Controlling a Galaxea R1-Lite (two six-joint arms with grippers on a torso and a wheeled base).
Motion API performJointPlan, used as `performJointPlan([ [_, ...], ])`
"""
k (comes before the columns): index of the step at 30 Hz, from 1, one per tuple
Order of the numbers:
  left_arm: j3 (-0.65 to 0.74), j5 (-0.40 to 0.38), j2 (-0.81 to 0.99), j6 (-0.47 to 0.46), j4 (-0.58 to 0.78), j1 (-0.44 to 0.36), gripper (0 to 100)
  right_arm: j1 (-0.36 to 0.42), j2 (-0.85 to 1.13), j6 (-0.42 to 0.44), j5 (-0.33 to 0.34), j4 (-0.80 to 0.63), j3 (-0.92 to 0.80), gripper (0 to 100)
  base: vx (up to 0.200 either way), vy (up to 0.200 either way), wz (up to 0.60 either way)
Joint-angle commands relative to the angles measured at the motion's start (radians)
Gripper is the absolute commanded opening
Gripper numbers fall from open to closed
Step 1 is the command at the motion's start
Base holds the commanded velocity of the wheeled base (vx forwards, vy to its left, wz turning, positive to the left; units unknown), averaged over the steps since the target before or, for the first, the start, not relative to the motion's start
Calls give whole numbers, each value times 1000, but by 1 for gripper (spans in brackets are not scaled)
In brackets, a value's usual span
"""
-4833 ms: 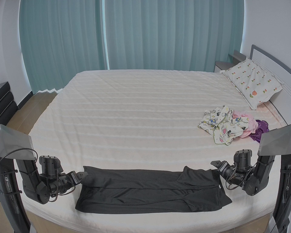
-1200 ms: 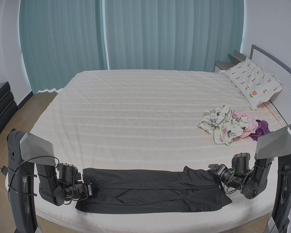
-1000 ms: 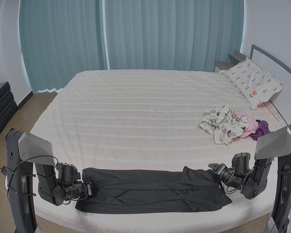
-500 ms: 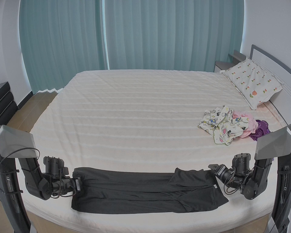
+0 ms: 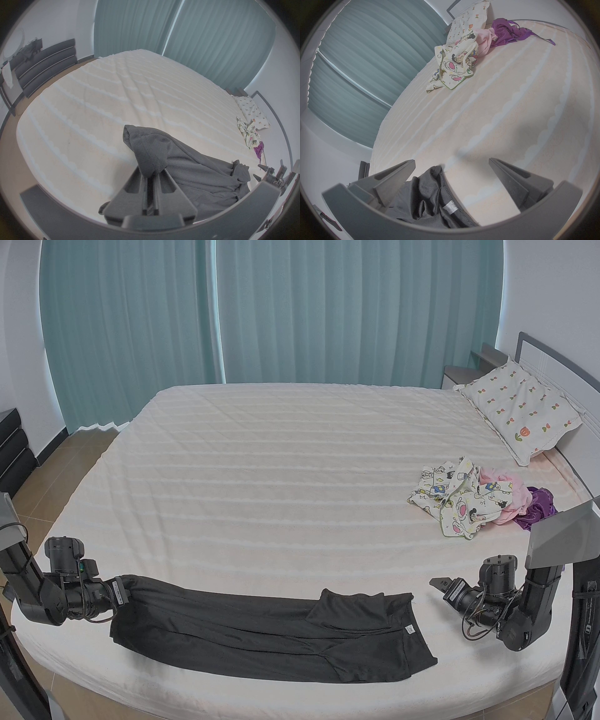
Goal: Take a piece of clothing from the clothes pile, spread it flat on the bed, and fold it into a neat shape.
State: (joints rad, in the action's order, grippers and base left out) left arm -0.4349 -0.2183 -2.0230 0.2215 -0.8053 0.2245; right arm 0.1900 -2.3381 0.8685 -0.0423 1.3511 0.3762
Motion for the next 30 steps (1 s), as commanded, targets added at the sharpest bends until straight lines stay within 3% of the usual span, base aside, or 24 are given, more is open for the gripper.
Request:
performJointPlan([
  [1, -4, -6, 82, 9, 60, -7, 0, 0, -3, 0, 1, 0, 3, 100, 0, 0, 0],
  [2, -4, -6, 82, 9, 60, -7, 0, 0, -3, 0, 1, 0, 3, 100, 0, 0, 0],
  [7, -10, 28, 156, 113, 121, -180, 0, 0, -1, 0, 13, 0, 1, 100, 0, 0, 0],
  [9, -11, 34, 158, 116, 123, -189, 0, 0, -1, 0, 13, 0, 1, 100, 0, 0, 0],
  [10, -16, 114, 155, 127, 143, -270, 0, 0, -1, 1, 13, 2, 1, 100, 0, 0, 0],
  [12, -16, 171, 148, 131, 152, -338, 0, 0, 0, 1, 13, 2, 1, 100, 0, 0, 0],
  [15, -19, 211, 148, 162, 152, -402, 0, 2, 2, 1, 13, 2, 0, 100, 0, 0, 0],
  [16, -38, 241, 145, 205, 156, -478, 0, 5, 2, 1, 13, 2, 0, 100, 0, 0, 0],
  [20, -94, 332, 139, 239, 232, -599, 0, 5, 0, 1, 15, 2, 0, 100, 0, -100, 0],
  [25, -202, 369, 132, 329, 370, -709, 0, 5, 0, 1, 15, 2, -2, 100, 0, -200, 0],
  [30, -255, 382, 116, 349, 420, -751, 0, 5, 0, 1, 15, 2, 0, 100, 0, -200, 0],
])
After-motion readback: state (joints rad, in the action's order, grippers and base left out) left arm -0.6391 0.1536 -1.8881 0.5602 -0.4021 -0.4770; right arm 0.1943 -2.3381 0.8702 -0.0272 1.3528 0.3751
